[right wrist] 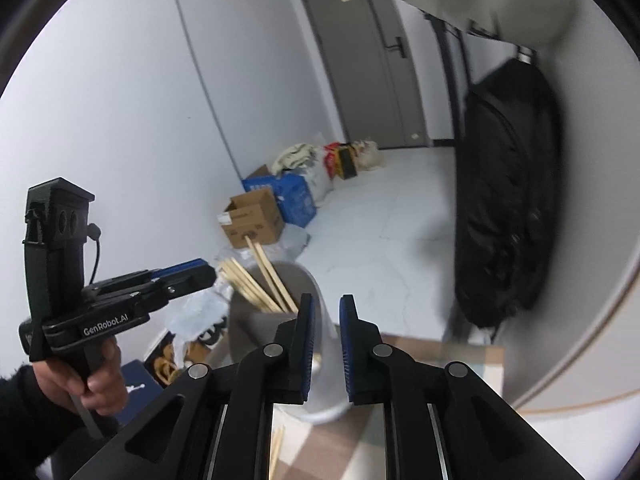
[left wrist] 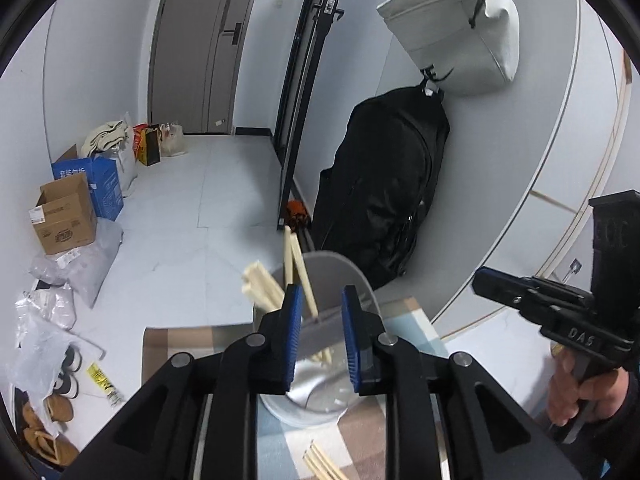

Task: Organize utensils
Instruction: 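Open both tools to release the sticks into the holder, then move both open tools down toward the stick pile beside the holder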

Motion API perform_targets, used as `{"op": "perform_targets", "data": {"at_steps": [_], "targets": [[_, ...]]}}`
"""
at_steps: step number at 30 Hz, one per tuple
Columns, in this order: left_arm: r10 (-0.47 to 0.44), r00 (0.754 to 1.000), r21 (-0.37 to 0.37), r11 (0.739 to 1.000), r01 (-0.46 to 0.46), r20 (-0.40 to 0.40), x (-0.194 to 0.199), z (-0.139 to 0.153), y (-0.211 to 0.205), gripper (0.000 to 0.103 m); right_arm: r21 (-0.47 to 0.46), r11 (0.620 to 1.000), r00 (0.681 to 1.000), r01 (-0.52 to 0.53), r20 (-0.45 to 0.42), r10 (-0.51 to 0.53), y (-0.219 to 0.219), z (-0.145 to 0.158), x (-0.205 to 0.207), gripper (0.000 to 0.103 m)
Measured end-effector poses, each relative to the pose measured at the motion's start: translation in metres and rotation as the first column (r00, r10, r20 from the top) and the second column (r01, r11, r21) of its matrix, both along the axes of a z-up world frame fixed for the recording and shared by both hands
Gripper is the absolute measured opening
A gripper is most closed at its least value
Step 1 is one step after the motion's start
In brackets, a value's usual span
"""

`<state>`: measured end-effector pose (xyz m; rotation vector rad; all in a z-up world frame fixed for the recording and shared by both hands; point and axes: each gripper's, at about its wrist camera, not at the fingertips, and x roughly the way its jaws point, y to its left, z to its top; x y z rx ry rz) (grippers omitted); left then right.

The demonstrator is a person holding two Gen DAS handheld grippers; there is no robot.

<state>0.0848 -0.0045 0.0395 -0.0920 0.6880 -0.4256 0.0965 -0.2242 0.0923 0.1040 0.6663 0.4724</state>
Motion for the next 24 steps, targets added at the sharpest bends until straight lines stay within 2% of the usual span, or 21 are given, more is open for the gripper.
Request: {"op": "perform_targets", "data": {"at_steps": [2, 4, 7, 9, 10, 11, 14, 15, 17, 19, 24], "targets": [[0.013, 1.0, -0.004, 1.0, -0.013, 0.004, -0.011, 0.001, 0.001, 0.031, 0.012, 1.0, 1.0, 0.015, -0.002, -0.015, -0.006, -0.001, -0.011, 0.018], [0.042, 0.999, -0.013, 0.999, -0.042, 0.019, -0.02, 0.004, 0.005, 0.042, 0.023, 1.0, 1.0, 0.014, 0.005, -0.014, -0.01, 0.0, -0.022, 0.03], [0.087, 0.995, -0.025, 0.996, -0.087, 0.04, -0.033, 0.011, 0.007, 0.044, 0.02, 1.0, 1.0, 0.003, 0.023, -0.003, -0.005, -0.002, -0.041, 0.041], [0.115, 0.992, -0.021, 0.993, -0.114, 0.055, -0.043, 0.013, 0.005, 0.051, 0.019, 1.0, 1.0, -0.006, 0.023, 0.006, -0.002, -0.005, -0.05, 0.047], [0.13, 0.989, -0.012, 0.992, -0.129, 0.068, -0.049, 0.014, 0.004, 0.062, 0.019, 1.0, 1.0, -0.007, 0.019, 0.006, -0.001, -0.007, -0.054, 0.053], [0.139, 0.987, -0.007, 0.99, -0.139, 0.085, -0.056, 0.014, 0.001, 0.069, 0.023, 1.0, 1.0, -0.012, 0.016, 0.011, 0.001, -0.009, -0.057, 0.054], [0.161, 0.978, -0.008, 0.987, -0.161, 0.129, -0.072, 0.015, -0.001, 0.073, 0.021, 1.0, 1.0, -0.014, 0.011, 0.013, 0.003, -0.014, -0.068, 0.061], [0.167, 0.978, -0.009, 0.986, -0.167, 0.127, -0.073, 0.014, -0.001, 0.075, 0.024, 1.0, 1.0, -0.012, 0.012, 0.012, 0.004, -0.015, -0.072, 0.067], [0.186, 0.975, -0.015, 0.983, -0.185, 0.119, -0.078, 0.009, -0.004, 0.078, 0.031, 0.999, 1.0, -0.021, 0.011, 0.02, 0.006, -0.017, -0.08, 0.069], [0.203, 0.973, -0.009, 0.979, -0.203, 0.109, -0.081, 0.004, -0.004, 0.078, 0.025, 0.999, 1.0, -0.024, 0.012, 0.024, 0.009, -0.021, -0.087, 0.076], [0.225, 0.971, -0.001, 0.974, -0.225, 0.079, -0.091, -0.011, -0.006, 0.078, 0.017, 0.999, 0.999, -0.037, 0.003, 0.037, 0.012, -0.031, -0.099, 0.084]]}}
